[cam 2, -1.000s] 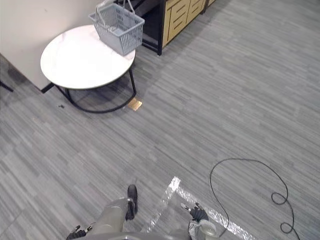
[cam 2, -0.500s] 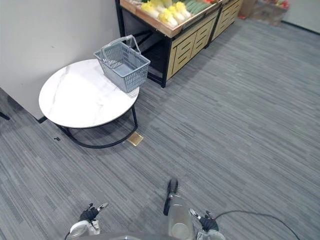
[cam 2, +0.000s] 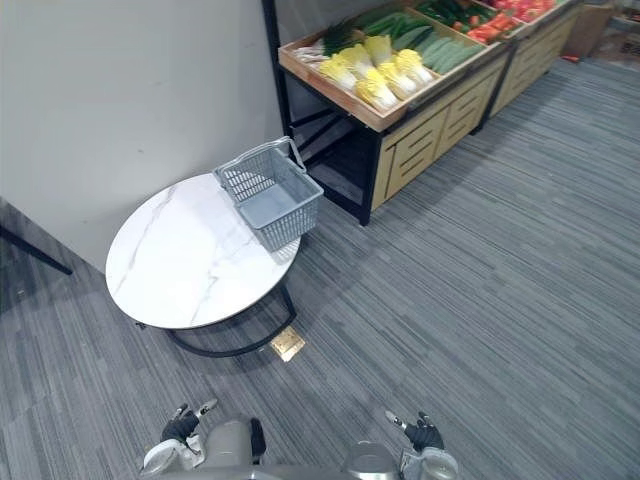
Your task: Pick vegetable in the basket
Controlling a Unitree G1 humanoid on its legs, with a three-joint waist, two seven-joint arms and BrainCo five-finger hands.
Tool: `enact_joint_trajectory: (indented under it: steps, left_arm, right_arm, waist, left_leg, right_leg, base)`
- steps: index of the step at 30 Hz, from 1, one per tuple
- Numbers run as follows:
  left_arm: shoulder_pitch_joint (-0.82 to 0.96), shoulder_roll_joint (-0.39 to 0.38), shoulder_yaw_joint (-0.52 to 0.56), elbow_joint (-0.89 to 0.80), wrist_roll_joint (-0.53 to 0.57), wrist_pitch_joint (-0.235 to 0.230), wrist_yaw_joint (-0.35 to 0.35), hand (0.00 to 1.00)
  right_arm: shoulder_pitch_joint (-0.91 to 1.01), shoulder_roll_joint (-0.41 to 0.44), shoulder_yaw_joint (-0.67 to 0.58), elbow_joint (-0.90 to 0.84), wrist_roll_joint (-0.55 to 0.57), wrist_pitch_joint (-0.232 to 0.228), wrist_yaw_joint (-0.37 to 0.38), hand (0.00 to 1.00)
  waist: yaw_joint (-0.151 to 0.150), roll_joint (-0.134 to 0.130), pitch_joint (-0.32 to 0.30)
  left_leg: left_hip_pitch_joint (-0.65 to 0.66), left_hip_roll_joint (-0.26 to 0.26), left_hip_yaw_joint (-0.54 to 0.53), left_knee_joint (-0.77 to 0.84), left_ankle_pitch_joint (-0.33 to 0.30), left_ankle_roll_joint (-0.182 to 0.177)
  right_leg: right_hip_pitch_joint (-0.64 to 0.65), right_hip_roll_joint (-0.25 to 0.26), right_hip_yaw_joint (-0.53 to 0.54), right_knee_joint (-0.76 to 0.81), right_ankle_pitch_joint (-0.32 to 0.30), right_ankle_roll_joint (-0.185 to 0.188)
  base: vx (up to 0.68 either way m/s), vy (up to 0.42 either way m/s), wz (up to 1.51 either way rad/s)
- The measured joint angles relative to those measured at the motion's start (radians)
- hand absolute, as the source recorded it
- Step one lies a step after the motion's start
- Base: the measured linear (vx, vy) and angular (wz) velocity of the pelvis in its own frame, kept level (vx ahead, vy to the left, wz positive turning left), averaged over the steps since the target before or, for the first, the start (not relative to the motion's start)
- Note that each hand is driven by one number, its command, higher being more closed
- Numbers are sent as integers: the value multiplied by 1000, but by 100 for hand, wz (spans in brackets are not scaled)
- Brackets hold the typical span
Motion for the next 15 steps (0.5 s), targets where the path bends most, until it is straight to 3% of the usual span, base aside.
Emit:
enact_joint_trajectory:
  steps: [1,2,3,4,5,6,8,10,11,12,13,15]
  left_arm:
    - [0,-2,-1,-3,0,0,1,0]
    - [0,-4,-3,-4,0,0,2,0]
    - [4,-5,-5,-2,1,1,3,0]
    - [7,-5,-7,-1,2,1,3,0]
    - [18,-1,-9,3,0,1,3,0]
    - [18,18,-9,6,1,2,2,0]
    - [21,52,-10,15,5,9,2,0]
    - [21,62,-7,28,6,11,5,0]
    - [24,66,-9,43,11,14,8,0]
    - [27,70,-11,49,12,18,8,0]
    - [44,74,-13,68,14,35,9,0]
    - [64,77,-14,82,13,46,10,0]
  right_arm:
    - [-2,0,0,-1,0,0,-1,0]
    - [2,2,0,-2,1,0,-1,0]
    - [5,-1,2,-1,0,0,-2,0]
    - [6,-3,4,-1,0,0,-1,0]
    - [5,-15,20,-1,0,0,-2,0]
    - [-2,-7,49,0,-1,0,-1,0]
    - [-8,11,84,-9,-2,-4,6,0]
    - [-5,19,83,-15,-3,-5,5,0]
    - [3,20,84,-15,-5,-4,6,0]
    - [5,20,86,-15,-14,-5,6,0]
    - [4,20,85,-34,-22,-6,7,0]
    - [6,20,88,-50,-22,-12,7,0]
  waist:
    - [4,0,0]
    - [7,-2,0]
    - [11,1,-1]
    - [15,5,-4]
    - [26,18,-10]
    - [42,-4,-21]
    - [38,-61,-46]
    - [35,-75,-45]
    - [32,-80,-45]
    - [33,-78,-45]
    - [24,-73,-41]
    - [8,-64,-40]
  left_leg:
    - [-6,-14,24,-78,-3,5]
    - [-6,-49,60,-255,4,13]
    - [17,-89,75,-471,46,13]
    - [36,-99,84,-581,83,12]
    - [61,-99,93,-695,174,50]
    - [78,-123,104,-694,212,127]
    - [84,-171,112,-706,177,140]
    - [128,-208,91,-728,155,154]
    - [177,-228,77,-744,130,153]
    - [205,-233,66,-750,116,152]
    - [271,-236,42,-749,84,151]
    - [337,-238,21,-762,74,157]
  right_leg:
    - [16,-8,-6,-9,-6,10]
    - [46,-23,-20,-23,-22,26]
    - [73,-28,-29,-39,-35,44]
    - [87,-23,-29,-49,-41,54]
    - [115,-3,-17,-58,-63,75]
    - [134,-19,-3,-53,-78,67]
    - [106,-65,49,6,-68,55]
    - [31,-113,102,228,-33,76]
    - [-39,-147,144,439,37,132]
    - [-77,-157,177,539,86,181]
    - [-163,-164,228,783,116,218]
    - [-223,-167,216,910,94,187]
  base:
    - [340,120,34]
    - [388,164,32]
    - [408,186,28]
    - [438,219,9]
    - [453,212,-9]
    - [456,191,-10]
    - [448,174,13]
    - [436,209,42]
    - [347,151,36]
    - [520,159,39]
    - [438,92,35]
    - [464,38,50]
